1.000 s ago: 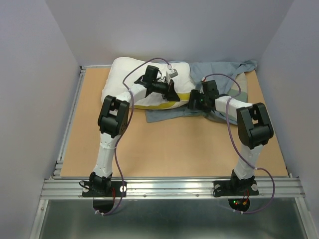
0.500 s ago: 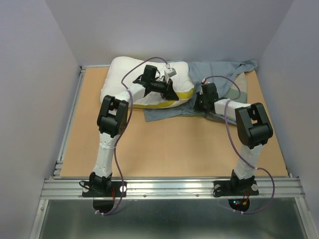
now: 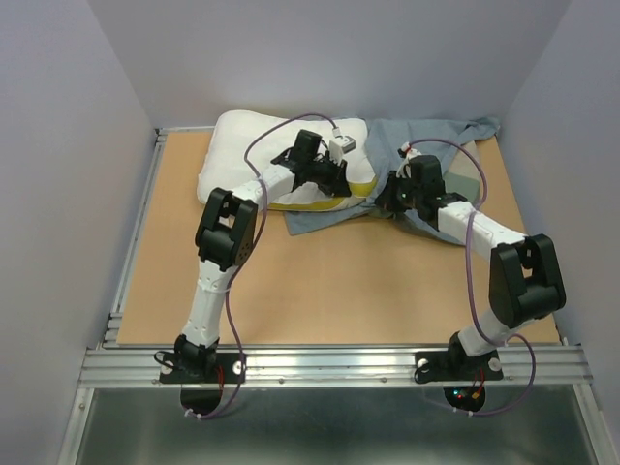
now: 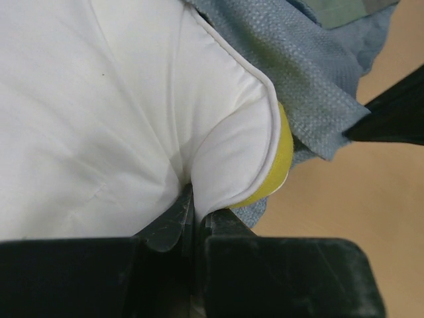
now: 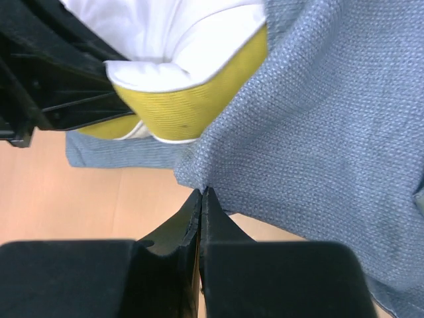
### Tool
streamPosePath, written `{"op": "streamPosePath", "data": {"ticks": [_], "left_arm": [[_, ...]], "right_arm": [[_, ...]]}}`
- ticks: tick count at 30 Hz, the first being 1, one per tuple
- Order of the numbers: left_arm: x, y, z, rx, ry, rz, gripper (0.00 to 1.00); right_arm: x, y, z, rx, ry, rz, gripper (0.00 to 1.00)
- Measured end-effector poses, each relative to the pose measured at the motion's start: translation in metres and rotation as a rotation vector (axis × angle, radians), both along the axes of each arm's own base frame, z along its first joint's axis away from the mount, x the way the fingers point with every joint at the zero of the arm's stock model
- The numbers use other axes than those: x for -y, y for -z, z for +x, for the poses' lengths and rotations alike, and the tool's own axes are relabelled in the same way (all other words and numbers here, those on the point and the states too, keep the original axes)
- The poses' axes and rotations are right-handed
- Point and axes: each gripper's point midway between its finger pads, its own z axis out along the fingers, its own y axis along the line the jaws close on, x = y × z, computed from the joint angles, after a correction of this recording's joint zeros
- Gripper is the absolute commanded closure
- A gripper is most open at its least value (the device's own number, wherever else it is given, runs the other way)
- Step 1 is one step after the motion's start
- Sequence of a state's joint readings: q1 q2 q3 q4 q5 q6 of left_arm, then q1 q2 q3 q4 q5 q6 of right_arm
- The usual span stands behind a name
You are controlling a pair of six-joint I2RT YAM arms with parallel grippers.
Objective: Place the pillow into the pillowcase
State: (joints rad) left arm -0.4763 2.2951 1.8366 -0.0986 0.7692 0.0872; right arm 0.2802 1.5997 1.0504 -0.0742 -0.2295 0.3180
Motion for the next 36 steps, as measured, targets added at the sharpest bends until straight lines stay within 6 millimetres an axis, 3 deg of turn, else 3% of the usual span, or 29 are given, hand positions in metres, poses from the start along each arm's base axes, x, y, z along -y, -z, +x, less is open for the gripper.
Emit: {"op": "streamPosePath", "data": {"ticks": [13,18,23,29,33,35,36], "left_arm": [[0.042,0.013,-0.016,0.052,0.005,0.115,1.0],[0.047,0.014,-0.01,0.056,0.003,0.115,1.0],[0.048,0.008,-0.011,-0.068,-0.137,0.022,1.0],[0.056,0.002,-0.037,-0.026,-0.131,0.049,1.0],[0.049,0.024,-0.058,0.02,-0.094,0.122,1.0],[0.044,0.035,-0.069,0.035,-0.072,0.152,0.94],[0.043,0.036,-0.071,0.039,-0.067,0.154,0.85]], "right_arm": [[-0.004,0.009,-0.043,-0.052,-0.097,0.065,0.99],[-0.009,0.015,-0.06,-0.079,-0.142,0.099,1.0],[-0.015,0.01,-0.066,-0.084,-0.176,0.132,0.99],[-0.014,0.009,-0.07,-0.097,-0.182,0.137,1.0],[-0.003,0.01,-0.071,-0.117,-0.154,0.135,0.99],[0.003,0.011,-0.071,-0.133,-0.141,0.142,1.0],[0.003,0.011,-0.073,-0.145,-0.144,0.15,1.0]]}}
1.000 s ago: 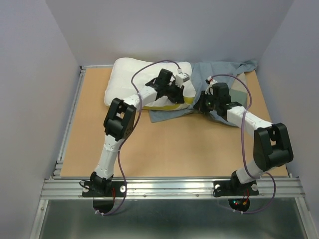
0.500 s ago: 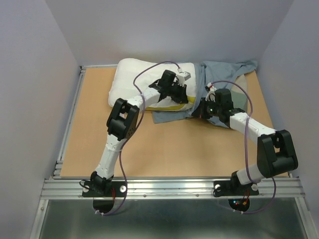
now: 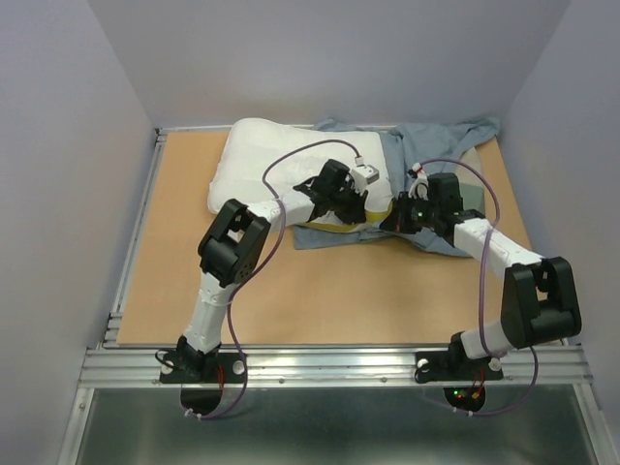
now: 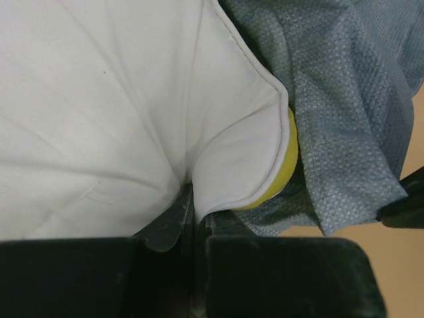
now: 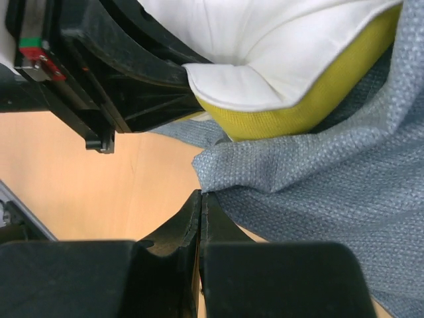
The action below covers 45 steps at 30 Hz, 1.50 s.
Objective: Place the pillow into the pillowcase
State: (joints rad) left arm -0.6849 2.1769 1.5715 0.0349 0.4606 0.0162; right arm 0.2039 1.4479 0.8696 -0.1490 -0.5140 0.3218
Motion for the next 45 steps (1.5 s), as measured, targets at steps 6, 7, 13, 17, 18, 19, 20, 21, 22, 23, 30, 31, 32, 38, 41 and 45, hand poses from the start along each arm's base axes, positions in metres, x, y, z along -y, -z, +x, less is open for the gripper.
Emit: {"op": "streamPosePath", "data": {"ticks": [6,7,13,17,18,19,20,21,22,23,30,31,32,38,41,45], "left_arm": [[0.003,-0.011,0.002,0.013,0.019,-0.041,0.46],[0.005,-0.014,0.001,0.002,0.018,-0.052,0.42],[0.008,-0.034,-0.005,0.029,0.101,-0.081,0.41],[-0.011,-0.046,-0.022,0.025,0.155,-0.086,0.54],[-0.015,-0.049,-0.025,0.024,0.165,-0.087,0.59],[-0.017,-0.052,-0.025,0.027,0.169,-0.09,0.64],[-0.017,-0.053,-0.026,0.024,0.178,-0.097,0.7],[-0.017,-0.053,-0.027,0.017,0.182,-0.104,0.71],[-0.017,-0.052,-0.027,0.007,0.184,-0.108,0.72],[-0.017,-0.049,-0.028,-0.008,0.186,-0.114,0.72],[0.012,-0.011,-0.019,-0.099,0.146,-0.129,1.0],[0.02,-0.001,-0.018,-0.116,0.137,-0.126,1.0],[0.025,0.005,-0.017,-0.13,0.127,-0.127,1.0],[0.031,0.008,-0.016,-0.156,0.092,-0.142,1.0],[0.029,0.008,-0.016,-0.15,0.079,-0.143,1.0],[0.026,0.007,-0.016,-0.137,0.065,-0.139,1.0]], "right_arm": [[-0.005,-0.004,-0.008,-0.028,-0.037,0.053,0.99],[-0.006,-0.005,-0.009,-0.03,-0.043,0.058,0.99],[-0.007,-0.009,-0.013,-0.029,-0.052,0.067,1.0],[-0.007,-0.017,-0.015,-0.011,-0.058,0.074,0.99],[-0.008,-0.018,-0.016,-0.01,-0.06,0.077,0.99],[-0.008,-0.018,-0.016,-0.012,-0.061,0.077,0.99],[-0.008,-0.018,-0.017,-0.013,-0.062,0.077,1.0],[-0.007,-0.017,-0.017,-0.018,-0.063,0.075,0.99],[-0.007,-0.017,-0.018,-0.02,-0.063,0.074,0.99],[-0.007,-0.016,-0.019,-0.024,-0.064,0.072,1.0],[-0.004,-0.011,-0.021,-0.03,-0.067,0.045,1.0],[-0.003,-0.01,-0.021,-0.031,-0.064,0.04,1.0],[-0.002,-0.01,-0.021,-0.03,-0.064,0.035,1.0],[-0.001,-0.008,-0.026,-0.046,-0.081,0.036,0.52],[0.004,-0.002,-0.041,-0.103,-0.105,-0.004,0.28],[0.045,-0.012,-0.031,-0.101,-0.007,-0.107,0.39]]}}
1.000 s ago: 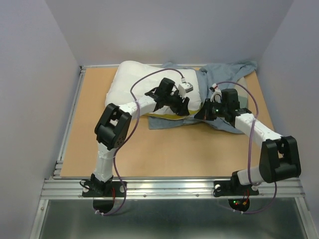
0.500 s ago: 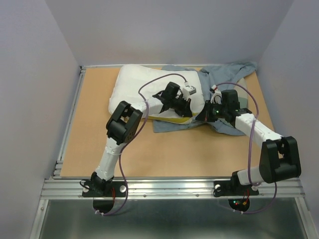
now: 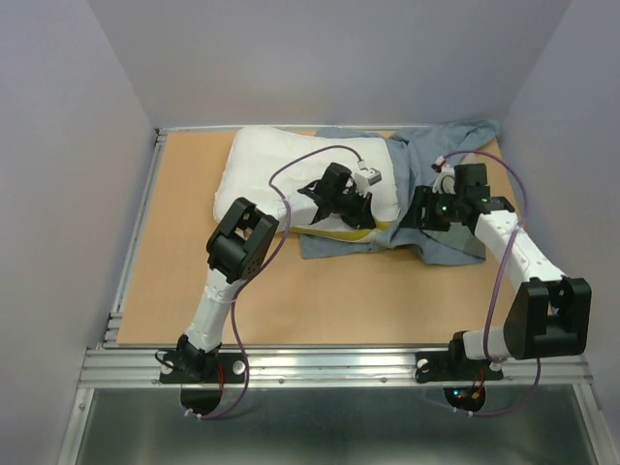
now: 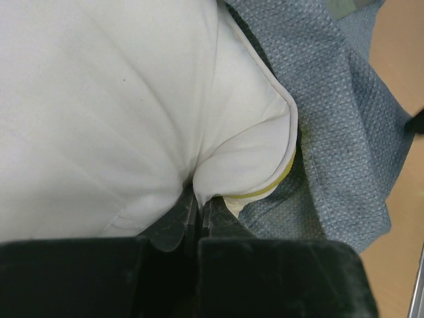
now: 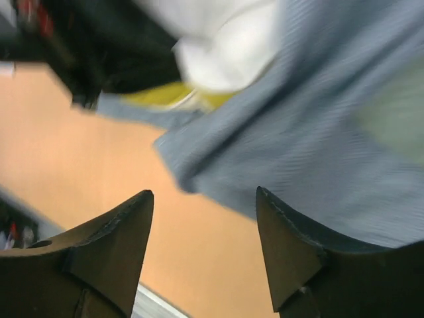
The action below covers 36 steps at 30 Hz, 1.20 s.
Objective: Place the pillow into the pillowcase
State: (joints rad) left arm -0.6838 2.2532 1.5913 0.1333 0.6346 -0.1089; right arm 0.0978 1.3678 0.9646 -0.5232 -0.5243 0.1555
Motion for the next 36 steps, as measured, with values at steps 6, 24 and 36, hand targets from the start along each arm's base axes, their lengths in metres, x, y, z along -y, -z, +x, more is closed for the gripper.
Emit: {"op": "streamPosePath", "data": {"ticks": [6,24,36], "left_arm": [[0.0,0.0,0.001,0.003,-0.004,0.0,1.0],[0.0,0.0,0.001,0.005,-0.007,0.002,1.0],[0.002,0.0,0.006,-0.004,-0.022,0.01,1.0]], "right_arm": [[0.052,-0.052,0.062,0.156,0.187,-0.134,0.5],[0.037,0.025,0.091,-0.07,0.181,-0.214,0.97],[-0.023,-0.023,0.094,-0.058,0.039,0.11,1.0]]}}
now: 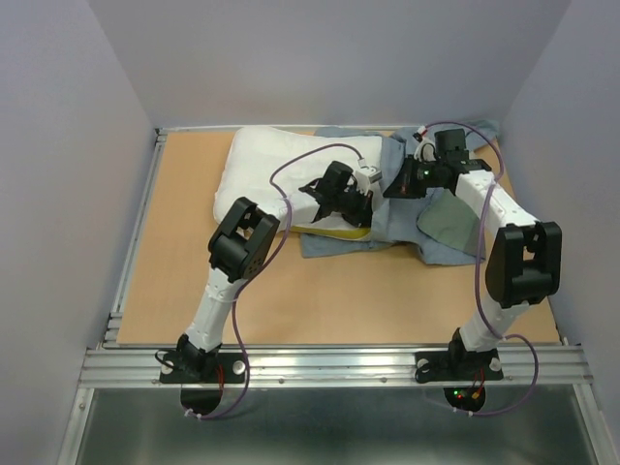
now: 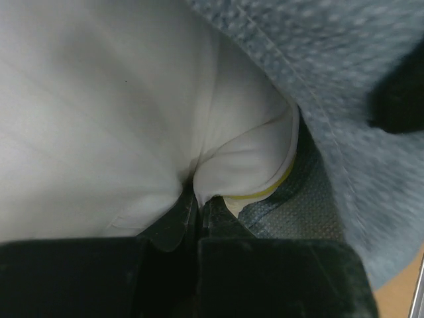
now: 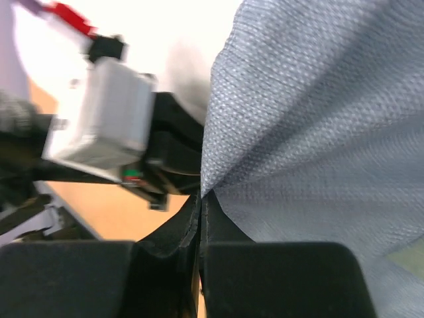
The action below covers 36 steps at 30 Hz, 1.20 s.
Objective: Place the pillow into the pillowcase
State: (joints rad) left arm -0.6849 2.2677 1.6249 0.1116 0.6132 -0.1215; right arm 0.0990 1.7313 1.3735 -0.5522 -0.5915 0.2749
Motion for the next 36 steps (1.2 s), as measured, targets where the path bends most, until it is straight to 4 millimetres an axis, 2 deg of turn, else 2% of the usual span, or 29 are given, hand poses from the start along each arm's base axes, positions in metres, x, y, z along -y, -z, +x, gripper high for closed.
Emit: {"op": "streamPosePath", "data": {"ticks": [2,4,6,9,10,11,13,15,20,23,25,27,29,31,33,36], "left_arm": [[0.0,0.0,0.0,-0.002,0.0,-0.002,1.0],[0.0,0.0,-0.001,0.002,-0.001,-0.012,1.0],[-0.002,-0.001,-0.002,0.02,-0.004,-0.029,1.0],[-0.01,-0.008,-0.009,0.045,-0.017,-0.038,1.0],[-0.014,-0.009,-0.012,0.05,-0.023,-0.036,1.0],[-0.02,-0.01,-0.016,0.049,-0.03,-0.029,0.49],[-0.034,-0.017,-0.033,0.06,0.021,-0.027,0.44],[-0.046,-0.023,-0.051,0.047,0.072,-0.019,0.28],[-0.067,-0.048,-0.078,0.081,0.193,0.018,0.26],[-0.077,-0.066,-0.082,0.115,0.241,0.045,0.27],[-0.08,-0.078,-0.075,0.14,0.239,0.048,0.3],[-0.088,-0.09,-0.054,0.184,0.197,0.057,0.35],[-0.098,-0.102,-0.019,0.248,0.127,0.084,0.37],[-0.103,-0.102,0.009,0.295,0.081,0.116,0.4],[-0.107,-0.09,0.038,0.331,0.04,0.163,0.48],[-0.113,-0.044,0.048,0.292,0.038,0.246,0.54]], "right_arm": [[-0.01,-0.016,0.002,0.032,-0.02,0.065,0.99],[-0.013,-0.019,0.004,0.049,-0.027,0.08,0.98],[-0.012,-0.015,0.005,0.055,-0.027,0.077,0.9],[-0.008,0.007,-0.003,0.023,-0.017,0.037,0.7],[-0.003,0.02,-0.007,0.0,-0.003,0.005,0.62],[-0.001,0.025,-0.009,-0.006,-0.001,-0.008,0.57],[0.006,0.035,-0.012,-0.019,0.014,-0.05,0.41],[0.011,0.038,-0.01,-0.005,0.016,-0.082,0.38],[0.014,0.041,-0.01,0.009,0.0,-0.111,0.3],[0.014,0.041,-0.012,0.007,-0.012,-0.111,0.3],[0.014,0.04,-0.012,0.011,-0.017,-0.115,0.3],[0.015,0.038,-0.011,0.02,-0.019,-0.121,0.3],[0.018,0.03,-0.006,0.037,-0.01,-0.139,0.3],[0.021,0.014,0.007,0.083,0.002,-0.162,0.3],[0.024,-0.016,0.031,0.179,0.019,-0.183,0.3],[0.027,-0.056,0.068,0.313,0.045,-0.212,0.29]]}}
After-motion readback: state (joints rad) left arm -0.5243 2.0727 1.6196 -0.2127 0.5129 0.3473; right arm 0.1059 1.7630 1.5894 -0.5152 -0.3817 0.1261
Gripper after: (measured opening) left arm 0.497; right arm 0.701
